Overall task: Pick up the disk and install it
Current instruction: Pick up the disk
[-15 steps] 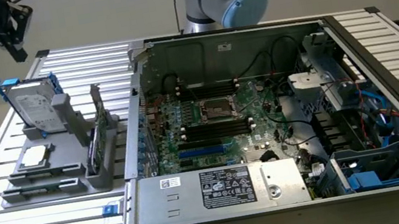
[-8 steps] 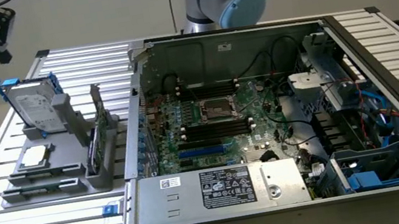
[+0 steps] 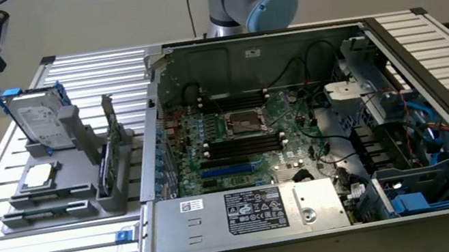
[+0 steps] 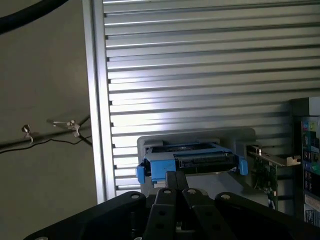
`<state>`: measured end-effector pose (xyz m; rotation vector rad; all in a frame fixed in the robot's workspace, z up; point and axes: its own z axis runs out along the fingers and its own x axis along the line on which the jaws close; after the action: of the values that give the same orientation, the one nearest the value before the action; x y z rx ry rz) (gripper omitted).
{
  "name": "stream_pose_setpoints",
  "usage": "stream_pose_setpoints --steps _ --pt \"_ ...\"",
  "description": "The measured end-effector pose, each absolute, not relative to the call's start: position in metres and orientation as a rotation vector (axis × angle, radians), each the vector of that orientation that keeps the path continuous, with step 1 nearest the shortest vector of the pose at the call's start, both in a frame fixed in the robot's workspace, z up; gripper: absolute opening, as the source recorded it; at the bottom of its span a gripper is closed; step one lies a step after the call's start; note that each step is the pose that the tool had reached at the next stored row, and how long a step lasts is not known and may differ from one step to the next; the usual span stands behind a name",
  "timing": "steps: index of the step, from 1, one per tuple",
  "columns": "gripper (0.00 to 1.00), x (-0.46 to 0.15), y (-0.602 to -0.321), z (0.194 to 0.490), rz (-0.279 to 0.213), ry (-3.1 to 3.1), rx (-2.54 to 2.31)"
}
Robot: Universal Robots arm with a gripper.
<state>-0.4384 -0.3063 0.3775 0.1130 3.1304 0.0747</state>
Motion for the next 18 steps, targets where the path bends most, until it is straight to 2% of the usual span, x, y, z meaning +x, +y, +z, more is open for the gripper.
stream_pose_setpoints --steps 18 --pt "0.11 -0.4386 -0.3063 0.3752 0.076 3.135 -0.036"
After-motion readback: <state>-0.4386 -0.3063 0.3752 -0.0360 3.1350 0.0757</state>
